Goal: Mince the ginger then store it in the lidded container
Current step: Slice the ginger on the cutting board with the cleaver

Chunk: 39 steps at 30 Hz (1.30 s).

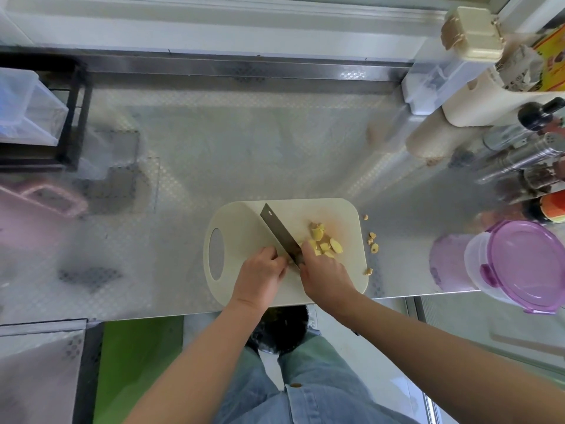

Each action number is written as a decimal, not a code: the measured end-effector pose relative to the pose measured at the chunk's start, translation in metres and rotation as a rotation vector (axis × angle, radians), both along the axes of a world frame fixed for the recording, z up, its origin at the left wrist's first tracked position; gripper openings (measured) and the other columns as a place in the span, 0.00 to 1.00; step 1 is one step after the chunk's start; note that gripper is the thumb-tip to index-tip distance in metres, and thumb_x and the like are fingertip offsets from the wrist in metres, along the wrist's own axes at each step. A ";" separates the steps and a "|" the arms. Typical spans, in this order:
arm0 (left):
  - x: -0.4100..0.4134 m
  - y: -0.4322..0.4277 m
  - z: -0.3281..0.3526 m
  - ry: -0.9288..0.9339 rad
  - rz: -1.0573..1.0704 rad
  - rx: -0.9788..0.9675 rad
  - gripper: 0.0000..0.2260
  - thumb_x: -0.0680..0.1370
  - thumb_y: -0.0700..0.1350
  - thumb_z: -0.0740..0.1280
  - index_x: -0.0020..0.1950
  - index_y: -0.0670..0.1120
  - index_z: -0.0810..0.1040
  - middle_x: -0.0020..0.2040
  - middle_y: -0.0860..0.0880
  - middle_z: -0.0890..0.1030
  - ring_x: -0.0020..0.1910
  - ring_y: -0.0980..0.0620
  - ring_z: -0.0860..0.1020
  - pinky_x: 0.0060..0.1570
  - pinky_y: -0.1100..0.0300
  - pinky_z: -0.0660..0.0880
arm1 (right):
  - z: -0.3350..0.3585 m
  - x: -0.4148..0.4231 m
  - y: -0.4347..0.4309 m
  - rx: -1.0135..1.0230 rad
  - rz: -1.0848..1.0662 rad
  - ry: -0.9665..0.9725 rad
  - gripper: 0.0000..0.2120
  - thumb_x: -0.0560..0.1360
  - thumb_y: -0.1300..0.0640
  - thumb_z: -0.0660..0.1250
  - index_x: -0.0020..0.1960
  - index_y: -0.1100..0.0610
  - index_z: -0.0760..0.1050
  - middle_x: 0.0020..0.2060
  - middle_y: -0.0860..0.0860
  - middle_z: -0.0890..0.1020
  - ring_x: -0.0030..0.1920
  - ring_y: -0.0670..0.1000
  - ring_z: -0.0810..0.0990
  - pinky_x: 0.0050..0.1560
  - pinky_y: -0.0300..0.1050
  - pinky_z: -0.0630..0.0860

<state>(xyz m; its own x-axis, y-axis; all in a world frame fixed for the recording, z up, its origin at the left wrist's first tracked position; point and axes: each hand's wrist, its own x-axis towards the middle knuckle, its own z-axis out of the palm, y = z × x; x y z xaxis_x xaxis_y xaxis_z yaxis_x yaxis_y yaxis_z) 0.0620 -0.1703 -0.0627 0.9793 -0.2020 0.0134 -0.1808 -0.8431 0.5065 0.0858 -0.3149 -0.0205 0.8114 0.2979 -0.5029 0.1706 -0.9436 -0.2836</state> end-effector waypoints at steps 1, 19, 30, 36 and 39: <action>0.000 0.000 0.001 0.000 0.001 -0.008 0.10 0.61 0.34 0.79 0.34 0.44 0.81 0.29 0.46 0.73 0.27 0.46 0.73 0.21 0.60 0.69 | 0.000 0.002 0.002 0.005 -0.009 -0.004 0.09 0.80 0.60 0.54 0.60 0.58 0.61 0.42 0.58 0.79 0.40 0.62 0.77 0.36 0.48 0.67; -0.002 0.000 0.003 -0.002 0.039 -0.047 0.11 0.62 0.33 0.78 0.31 0.44 0.79 0.28 0.48 0.71 0.27 0.47 0.71 0.21 0.60 0.69 | 0.021 0.009 -0.003 0.058 0.040 -0.049 0.05 0.81 0.55 0.56 0.53 0.56 0.62 0.38 0.55 0.77 0.35 0.56 0.74 0.33 0.48 0.71; 0.000 0.001 -0.001 0.017 0.031 -0.044 0.11 0.61 0.31 0.78 0.32 0.44 0.79 0.28 0.47 0.73 0.27 0.45 0.72 0.21 0.60 0.70 | 0.022 0.005 0.006 -0.029 0.053 -0.016 0.10 0.78 0.63 0.55 0.59 0.56 0.63 0.38 0.51 0.72 0.37 0.54 0.74 0.34 0.46 0.68; 0.001 -0.001 0.000 0.014 0.031 -0.027 0.09 0.62 0.32 0.78 0.34 0.43 0.81 0.28 0.45 0.75 0.25 0.43 0.72 0.19 0.57 0.71 | 0.023 0.003 0.013 -0.053 0.045 -0.003 0.12 0.77 0.66 0.55 0.60 0.57 0.63 0.43 0.54 0.76 0.37 0.54 0.71 0.36 0.46 0.66; 0.002 -0.001 -0.001 0.011 0.030 -0.021 0.10 0.62 0.32 0.78 0.33 0.43 0.80 0.29 0.45 0.75 0.26 0.43 0.73 0.19 0.57 0.71 | 0.020 0.004 0.013 -0.044 0.027 -0.001 0.12 0.77 0.66 0.55 0.60 0.58 0.62 0.39 0.52 0.72 0.37 0.55 0.70 0.36 0.47 0.65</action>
